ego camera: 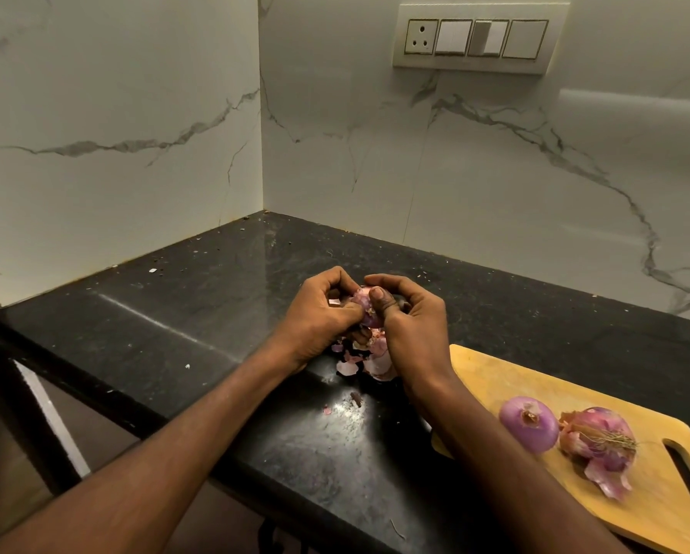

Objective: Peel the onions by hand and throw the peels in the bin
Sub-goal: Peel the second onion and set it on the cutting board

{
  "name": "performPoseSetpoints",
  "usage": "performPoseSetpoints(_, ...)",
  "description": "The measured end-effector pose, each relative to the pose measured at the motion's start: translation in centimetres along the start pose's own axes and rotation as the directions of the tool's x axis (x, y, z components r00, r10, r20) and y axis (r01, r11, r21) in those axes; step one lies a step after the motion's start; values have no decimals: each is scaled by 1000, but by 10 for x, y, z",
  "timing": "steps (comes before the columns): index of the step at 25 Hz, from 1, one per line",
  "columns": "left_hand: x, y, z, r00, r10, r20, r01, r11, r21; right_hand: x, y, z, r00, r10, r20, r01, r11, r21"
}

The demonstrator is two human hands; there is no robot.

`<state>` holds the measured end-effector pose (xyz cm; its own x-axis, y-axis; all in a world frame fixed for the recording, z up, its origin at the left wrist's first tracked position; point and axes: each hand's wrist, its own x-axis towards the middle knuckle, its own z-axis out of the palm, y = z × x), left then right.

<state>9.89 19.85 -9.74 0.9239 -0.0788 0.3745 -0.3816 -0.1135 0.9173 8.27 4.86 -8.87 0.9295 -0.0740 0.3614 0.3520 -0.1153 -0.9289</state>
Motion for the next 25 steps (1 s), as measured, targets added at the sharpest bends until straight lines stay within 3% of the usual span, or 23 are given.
performPoseSetpoints(7, 2, 1, -2, 998, -45, -35, 40, 992, -122, 1, -7, -1, 997, 41, -58, -35, 994, 108)
performPoseSetpoints(12, 1, 5, -3, 981, -106, 160, 155, 930, -334, 1, -11, -5, 994, 84, -70, -70, 981, 183)
performPoseSetpoints(18, 0, 3, -4, 988, -75, 135, 109, 957, -269, 6, -10, -7, 975, 218, -33, -201, 942, 267)
performPoseSetpoints(25, 2, 3, -6, 989, -91, 114, 122, 945, -303, 5, -10, -11, 991, 127, 32, -130, 983, 131)
